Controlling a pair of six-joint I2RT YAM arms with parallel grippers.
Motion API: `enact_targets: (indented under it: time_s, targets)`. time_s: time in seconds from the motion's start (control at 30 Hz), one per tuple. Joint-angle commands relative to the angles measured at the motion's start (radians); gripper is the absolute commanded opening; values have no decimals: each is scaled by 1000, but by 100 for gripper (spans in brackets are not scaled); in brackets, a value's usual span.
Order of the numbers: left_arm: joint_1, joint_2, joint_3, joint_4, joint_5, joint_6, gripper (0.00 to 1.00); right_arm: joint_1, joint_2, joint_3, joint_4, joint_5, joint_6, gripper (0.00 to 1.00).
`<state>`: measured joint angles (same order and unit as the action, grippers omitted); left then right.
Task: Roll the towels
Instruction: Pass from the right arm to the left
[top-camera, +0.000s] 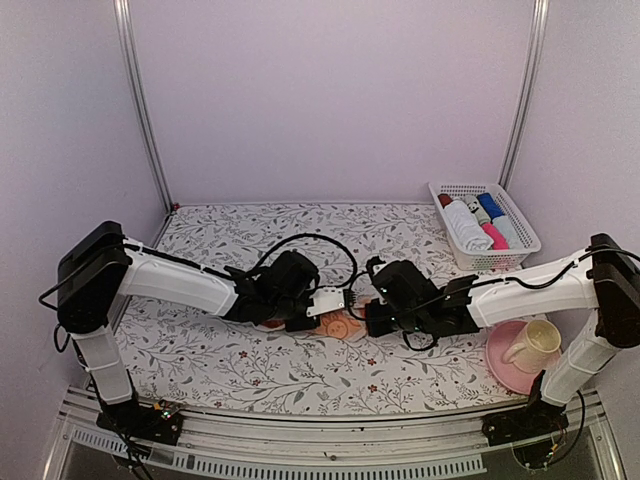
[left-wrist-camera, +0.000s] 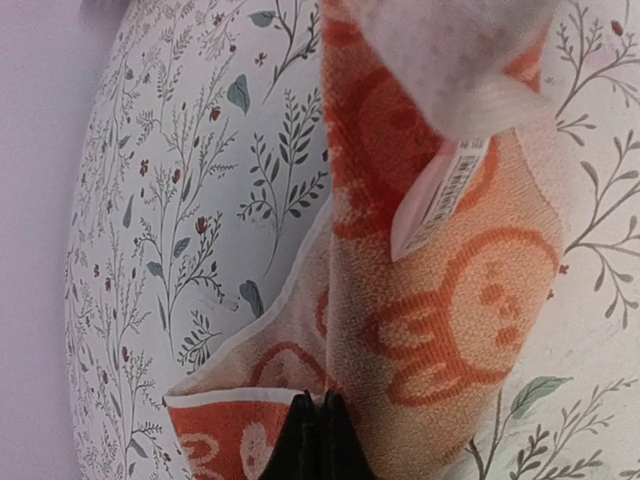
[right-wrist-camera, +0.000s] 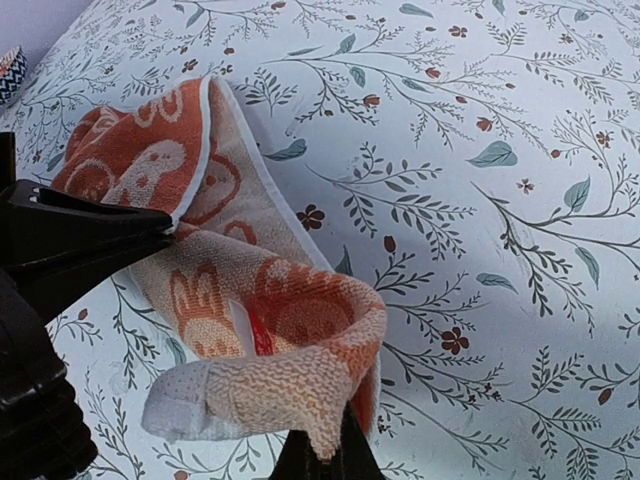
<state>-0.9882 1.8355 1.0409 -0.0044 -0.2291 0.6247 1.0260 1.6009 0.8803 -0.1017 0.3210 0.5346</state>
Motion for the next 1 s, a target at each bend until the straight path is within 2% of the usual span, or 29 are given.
enact_targets:
  time_s: [0.0,0.17,0.3,0.57,0.73,0.8,0.97]
  targets:
    - [19,-16,19,4,-15,-13,0,-6,0,-20,28,2,4,3]
    - [95,-109,4,-13,36,-32,0,-11,-19,-36,23,19,-18,9]
    - [206,-214,-6,-94,206,-67,0,-26,-62,-54,10,12,-48,18]
    - [429,-380,-92,-229,516,-106,0,-49,-139,-91,-54,-25,-61,48]
    - [528,-458,-184,-232,611,-124,0,-67,-185,-138,-59,-102,15,59]
    - [550,-480,-212,-232,635,-121,0,-71,-204,-156,-56,-122,52,68]
    - [584,-521,-266,-232,700,-111,0,-93,-277,-223,-18,-156,155,81]
